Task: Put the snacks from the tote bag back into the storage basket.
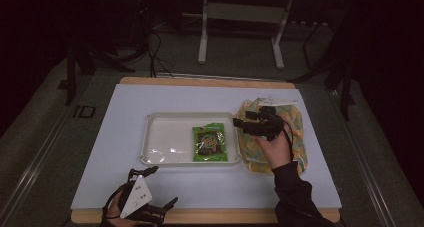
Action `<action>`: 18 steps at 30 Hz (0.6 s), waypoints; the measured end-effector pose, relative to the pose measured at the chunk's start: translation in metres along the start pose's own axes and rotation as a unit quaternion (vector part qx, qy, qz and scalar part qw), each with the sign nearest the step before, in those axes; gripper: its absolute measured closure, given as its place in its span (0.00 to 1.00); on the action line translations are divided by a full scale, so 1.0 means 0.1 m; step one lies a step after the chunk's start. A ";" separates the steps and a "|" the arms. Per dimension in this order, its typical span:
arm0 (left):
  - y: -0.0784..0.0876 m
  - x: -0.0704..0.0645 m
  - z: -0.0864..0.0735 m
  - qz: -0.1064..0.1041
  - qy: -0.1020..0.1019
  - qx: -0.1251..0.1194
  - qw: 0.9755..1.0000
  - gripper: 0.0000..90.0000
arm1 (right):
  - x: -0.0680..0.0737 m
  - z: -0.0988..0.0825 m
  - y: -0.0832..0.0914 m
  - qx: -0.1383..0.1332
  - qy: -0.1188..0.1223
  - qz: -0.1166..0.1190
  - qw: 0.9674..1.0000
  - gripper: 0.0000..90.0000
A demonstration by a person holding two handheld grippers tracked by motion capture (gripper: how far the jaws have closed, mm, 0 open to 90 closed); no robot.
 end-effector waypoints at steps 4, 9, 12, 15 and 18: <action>0.00 0.00 0.00 0.000 0.001 -0.001 1.000 0.00 | -0.09 0.05 0.10 -0.014 0.001 -0.009 1.000 0.31; 0.00 0.00 0.00 0.000 0.000 0.000 1.000 0.00 | -0.18 0.07 0.23 -0.020 0.004 -0.008 1.000 0.22; -0.01 -0.01 0.00 -0.001 0.000 0.001 1.000 0.00 | -0.23 0.05 0.30 -0.015 0.026 -0.014 0.999 0.20; -0.01 0.00 0.00 0.000 0.001 0.001 1.000 0.00 | -0.27 0.03 0.35 -0.018 0.023 -0.015 0.999 0.20; -0.01 0.00 -0.01 0.000 0.002 0.002 1.000 0.00 | -0.31 0.00 0.39 -0.022 0.024 -0.019 0.999 0.18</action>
Point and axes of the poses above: each handheld gripper's, and its own axes: y roughly backward along the jaws, z roughly out of its top, x roughly to its left, the point moved 8 cm from there along -y, roughly forward along the jaws, and after that the axes turned 14 degrees about -x, right-handed, at the moved point
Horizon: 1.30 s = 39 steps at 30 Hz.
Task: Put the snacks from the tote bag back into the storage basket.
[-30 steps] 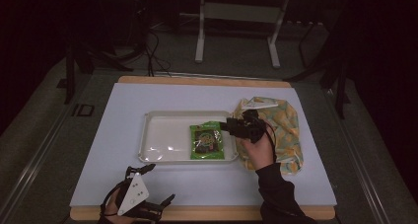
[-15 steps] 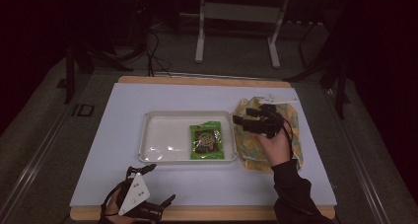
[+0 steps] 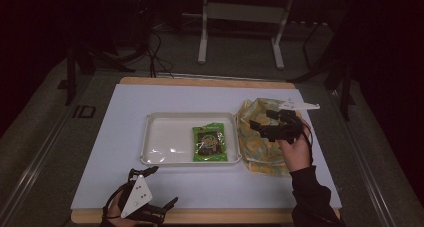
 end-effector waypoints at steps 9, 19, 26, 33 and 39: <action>0.00 0.00 0.00 -0.001 0.001 0.000 1.000 0.00 | -0.14 -0.09 0.10 -0.005 -0.005 -0.026 1.000 0.16; -0.02 0.00 -0.01 -0.002 0.001 0.003 1.000 0.00 | -0.41 -0.27 0.37 -0.020 -0.007 -0.069 0.997 0.16; -0.02 0.00 -0.02 -0.003 0.000 0.004 1.000 0.00 | -0.56 -0.41 0.53 -0.032 -0.013 -0.100 0.994 0.16; -0.02 -0.01 -0.02 -0.004 0.000 0.004 1.000 0.00 | -0.65 -0.53 0.66 -0.032 -0.015 -0.122 0.992 0.16; -0.01 -0.01 -0.02 -0.004 0.000 0.005 1.000 0.00 | -0.68 -0.60 0.73 -0.031 -0.013 -0.133 0.991 0.16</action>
Point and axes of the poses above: each handheld gripper's, and its own axes: y roughly backward along the jaws, z roughly out of its top, x roughly to its left, the point moved 8 cm from there along -y, roughly forward along the jaws, and after that the axes turned 14 degrees about -x, right-handed, at the moved point
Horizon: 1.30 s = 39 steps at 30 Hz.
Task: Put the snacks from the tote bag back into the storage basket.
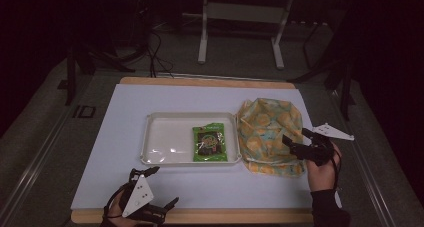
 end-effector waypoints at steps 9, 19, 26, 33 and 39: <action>0.00 -0.01 0.00 -0.001 -0.001 0.000 1.000 0.00 | -0.05 -0.10 0.10 0.000 0.007 -0.017 1.000 0.16; 0.00 -0.01 0.00 -0.003 -0.004 0.002 1.000 0.00 | -0.11 -0.14 0.23 -0.013 0.015 -0.040 0.999 0.16; 0.01 -0.02 0.02 -0.003 -0.007 0.000 1.000 0.00 | -0.10 -0.24 0.29 -0.017 0.010 -0.054 0.998 0.16; 0.01 -0.03 0.01 -0.007 -0.009 0.003 1.000 0.00 | -0.12 -0.24 0.38 -0.042 0.005 -0.074 0.996 0.16; 0.01 -0.04 0.02 -0.009 -0.007 0.001 1.000 0.00 | -0.14 -0.24 0.39 -0.048 0.006 -0.088 0.995 0.15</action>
Point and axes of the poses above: each handheld gripper's, and its own axes: y roughly backward along the jaws, z roughly out of its top, x roughly to its left, the point moved 8 cm from there along -y, roughly forward along the jaws, and after that the axes turned 14 degrees about -x, right-handed, at the moved point
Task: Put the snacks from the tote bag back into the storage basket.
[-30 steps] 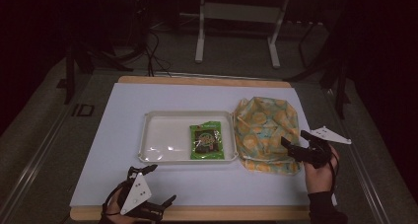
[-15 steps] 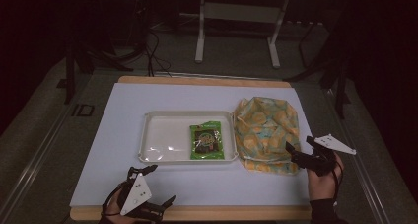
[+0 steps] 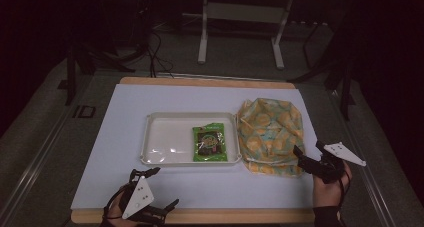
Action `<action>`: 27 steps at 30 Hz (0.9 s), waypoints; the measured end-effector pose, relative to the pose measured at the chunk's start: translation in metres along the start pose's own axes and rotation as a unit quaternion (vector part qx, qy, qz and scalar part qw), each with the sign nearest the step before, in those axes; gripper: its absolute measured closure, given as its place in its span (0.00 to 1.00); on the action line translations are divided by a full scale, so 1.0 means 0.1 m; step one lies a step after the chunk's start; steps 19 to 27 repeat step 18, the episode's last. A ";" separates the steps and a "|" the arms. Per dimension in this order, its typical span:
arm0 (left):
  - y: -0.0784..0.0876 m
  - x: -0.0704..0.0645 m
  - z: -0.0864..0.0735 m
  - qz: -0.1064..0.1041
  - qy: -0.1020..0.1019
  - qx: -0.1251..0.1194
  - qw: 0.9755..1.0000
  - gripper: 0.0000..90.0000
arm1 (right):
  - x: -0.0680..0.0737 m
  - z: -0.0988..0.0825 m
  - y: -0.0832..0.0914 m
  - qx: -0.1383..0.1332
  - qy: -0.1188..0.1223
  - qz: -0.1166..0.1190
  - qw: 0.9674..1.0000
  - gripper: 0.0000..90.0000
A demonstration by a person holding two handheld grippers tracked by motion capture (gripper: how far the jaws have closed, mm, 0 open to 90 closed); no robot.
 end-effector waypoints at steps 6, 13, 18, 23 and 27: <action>-0.01 0.00 0.00 -0.002 0.001 0.001 1.000 0.00 | 0.00 -0.02 -0.04 0.002 0.003 -0.005 1.000 0.15; 0.00 0.00 0.00 -0.002 0.002 0.000 1.000 0.00 | 0.01 -0.05 -0.06 0.008 0.006 -0.006 1.000 0.15; -0.01 0.00 0.00 -0.002 0.002 0.000 1.000 0.00 | 0.00 -0.04 -0.06 0.007 0.015 -0.007 1.000 0.15; -0.01 0.00 0.00 -0.002 0.002 0.000 1.000 0.00 | 0.00 -0.04 -0.06 0.007 0.015 -0.007 1.000 0.15; -0.01 0.00 0.00 -0.002 0.002 0.000 1.000 0.00 | 0.00 -0.04 -0.06 0.007 0.015 -0.007 1.000 0.15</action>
Point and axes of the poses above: each handheld gripper's, and its own axes: y roughly backward along the jaws, z roughly out of its top, x roughly to its left, the point moved 8 cm from there along -y, roughly forward along the jaws, and after that the axes turned 14 degrees about -x, right-handed, at the moved point
